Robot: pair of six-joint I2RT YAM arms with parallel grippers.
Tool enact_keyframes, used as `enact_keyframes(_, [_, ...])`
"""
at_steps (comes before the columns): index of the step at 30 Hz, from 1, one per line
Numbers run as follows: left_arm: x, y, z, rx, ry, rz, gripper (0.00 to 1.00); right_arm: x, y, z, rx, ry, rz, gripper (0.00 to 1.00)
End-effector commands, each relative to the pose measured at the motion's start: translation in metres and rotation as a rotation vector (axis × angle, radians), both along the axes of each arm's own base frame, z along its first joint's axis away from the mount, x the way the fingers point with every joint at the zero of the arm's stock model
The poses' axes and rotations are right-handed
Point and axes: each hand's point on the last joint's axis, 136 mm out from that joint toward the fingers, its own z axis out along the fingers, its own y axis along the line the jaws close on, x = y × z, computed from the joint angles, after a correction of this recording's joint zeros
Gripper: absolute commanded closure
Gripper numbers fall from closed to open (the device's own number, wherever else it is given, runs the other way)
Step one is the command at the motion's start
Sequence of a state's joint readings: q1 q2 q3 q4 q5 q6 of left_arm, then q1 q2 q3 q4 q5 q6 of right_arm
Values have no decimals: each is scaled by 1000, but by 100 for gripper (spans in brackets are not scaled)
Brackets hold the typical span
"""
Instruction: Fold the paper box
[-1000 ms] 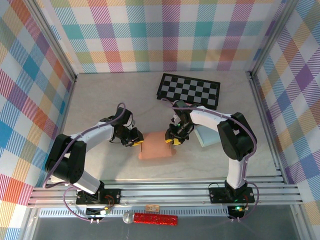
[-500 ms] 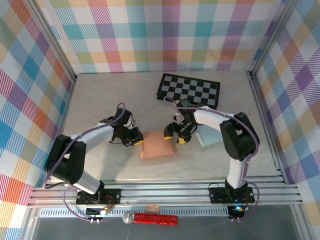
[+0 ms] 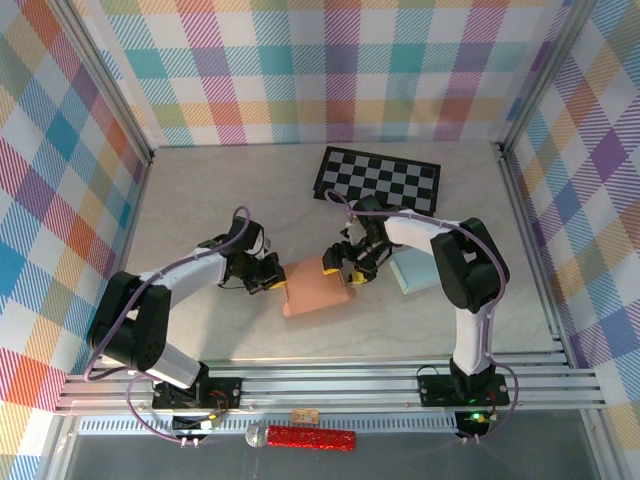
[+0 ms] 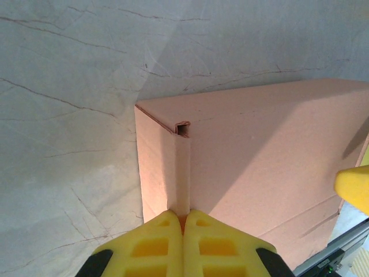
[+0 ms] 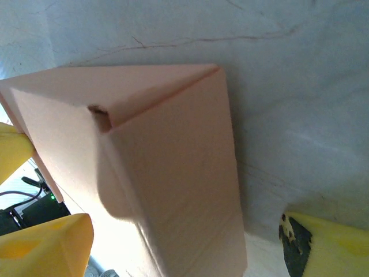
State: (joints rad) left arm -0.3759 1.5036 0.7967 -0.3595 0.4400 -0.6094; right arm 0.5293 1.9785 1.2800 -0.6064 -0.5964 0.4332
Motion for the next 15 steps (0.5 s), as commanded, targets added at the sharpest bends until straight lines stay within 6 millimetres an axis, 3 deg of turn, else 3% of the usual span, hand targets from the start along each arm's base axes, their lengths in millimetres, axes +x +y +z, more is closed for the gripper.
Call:
enact_keyframes(1, [-17, 20, -24, 73, 69, 34, 96, 3, 13, 10, 100, -7, 50, 15])
enact_keyframes(9, [-17, 33, -30, 47, 76, 87, 96, -4, 38, 39, 290, 32, 76, 17])
enact_keyframes(15, [-11, 35, -31, 17, 70, 119, 94, -12, 56, 53, 369, 72, 88, 25])
